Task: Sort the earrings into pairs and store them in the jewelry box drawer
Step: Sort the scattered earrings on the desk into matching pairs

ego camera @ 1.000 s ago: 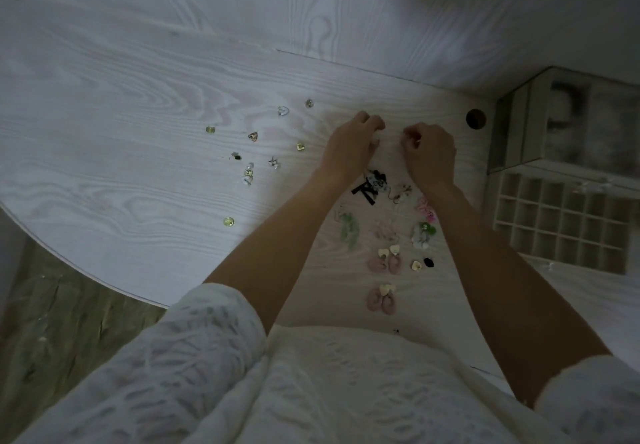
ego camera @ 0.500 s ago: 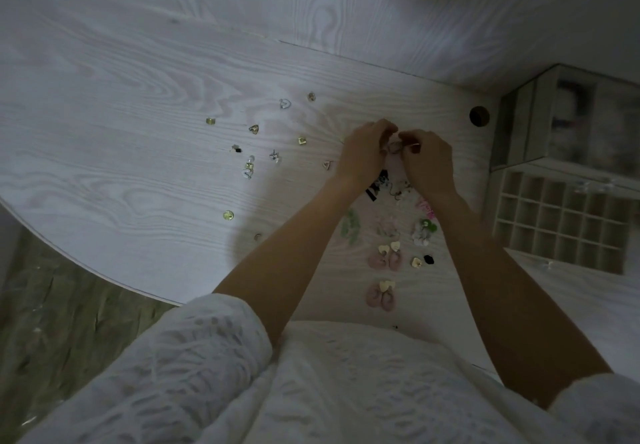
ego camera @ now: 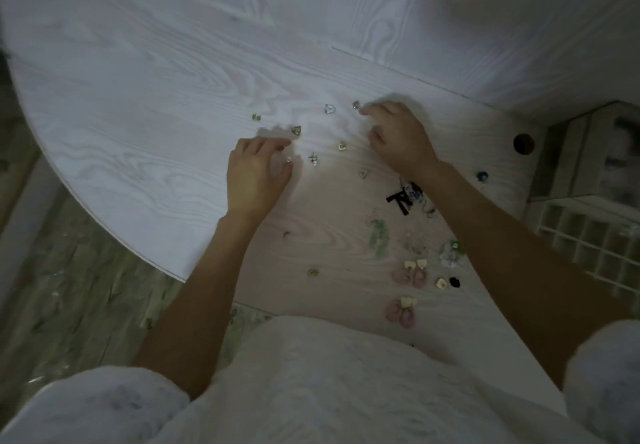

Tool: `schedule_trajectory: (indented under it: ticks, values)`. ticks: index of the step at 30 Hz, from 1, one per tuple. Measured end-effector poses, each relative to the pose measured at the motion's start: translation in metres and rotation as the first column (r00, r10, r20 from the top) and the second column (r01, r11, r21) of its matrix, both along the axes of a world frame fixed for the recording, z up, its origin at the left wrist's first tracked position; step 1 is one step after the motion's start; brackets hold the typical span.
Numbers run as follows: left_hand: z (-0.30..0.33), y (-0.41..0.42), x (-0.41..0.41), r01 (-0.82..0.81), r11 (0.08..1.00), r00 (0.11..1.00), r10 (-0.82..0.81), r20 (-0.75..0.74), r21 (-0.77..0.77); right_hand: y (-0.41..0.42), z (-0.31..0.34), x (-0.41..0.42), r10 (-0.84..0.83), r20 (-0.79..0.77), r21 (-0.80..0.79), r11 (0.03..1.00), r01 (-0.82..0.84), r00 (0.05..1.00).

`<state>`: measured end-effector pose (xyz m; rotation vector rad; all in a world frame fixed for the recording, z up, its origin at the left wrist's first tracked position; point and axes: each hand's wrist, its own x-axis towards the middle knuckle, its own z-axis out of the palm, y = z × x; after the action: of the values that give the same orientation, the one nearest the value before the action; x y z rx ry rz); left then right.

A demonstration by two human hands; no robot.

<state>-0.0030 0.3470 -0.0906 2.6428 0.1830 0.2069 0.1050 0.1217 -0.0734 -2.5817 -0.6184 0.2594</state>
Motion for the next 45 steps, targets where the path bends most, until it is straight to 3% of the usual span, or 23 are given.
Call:
schedule_trajectory:
  ticks: [6, 12, 16, 20, 23, 32, 36, 40, 43, 45]
  values:
    - [-0.002, -0.015, 0.003, 0.035, 0.999, 0.998, -0.035, -0.042, 0.004, 0.05, -0.002, 0.016, 0.108, 0.08, -0.019, 0.994, -0.107, 0.991]
    - [0.003, -0.022, 0.007, 0.064, 0.991, 0.967, -0.09, -0.239, -0.117, 0.062, -0.006, 0.01, 0.155, 0.015, -0.07, 0.986, -0.154, 0.988]
    - [0.005, -0.007, -0.009, 0.026, 0.987, 0.975, -0.061, -0.215, -0.159, 0.06, -0.005, -0.013, 0.188, 0.024, -0.069, 0.98, -0.186, 0.982]
    - [0.004, 0.013, -0.037, -0.136, 0.981, 0.982, 0.115, -0.15, -0.139, 0.053, -0.008, -0.049, 0.122, 0.203, -0.121, 0.988, -0.099, 0.972]
    - [0.003, 0.015, -0.046, -0.141, 0.984, 0.98, 0.124, -0.154, -0.11, 0.049, -0.011, -0.076, 0.099, 0.3, -0.105, 0.992, -0.071, 0.949]
    - [0.003, -0.009, -0.012, -0.157, 0.985, 0.961, 0.168, -0.219, 0.067, 0.034, -0.016, -0.101, 0.081, 0.242, -0.082, 0.995, -0.062, 0.967]
    - [0.004, -0.012, -0.019, -0.054, 0.991, 0.974, 0.079, -0.212, 0.119, 0.027, -0.015, -0.109, 0.059, 0.218, -0.057, 0.997, -0.048, 0.974]
    - [0.004, -0.032, -0.042, 0.122, 0.973, 0.974, -0.081, -0.211, 0.194, 0.018, -0.021, -0.145, 0.183, 0.193, -0.153, 0.976, -0.154, 0.964]
    - [0.003, -0.048, -0.053, 0.207, 0.97, 0.963, -0.179, -0.2, 0.127, 0.01, -0.02, -0.166, 0.208, 0.167, -0.163, 0.97, -0.181, 0.964]
    - [0.004, -0.057, -0.056, 0.224, 0.974, 0.952, -0.21, -0.223, 0.037, 0.003, -0.017, -0.171, 0.096, 0.164, -0.125, 0.989, -0.076, 0.982]
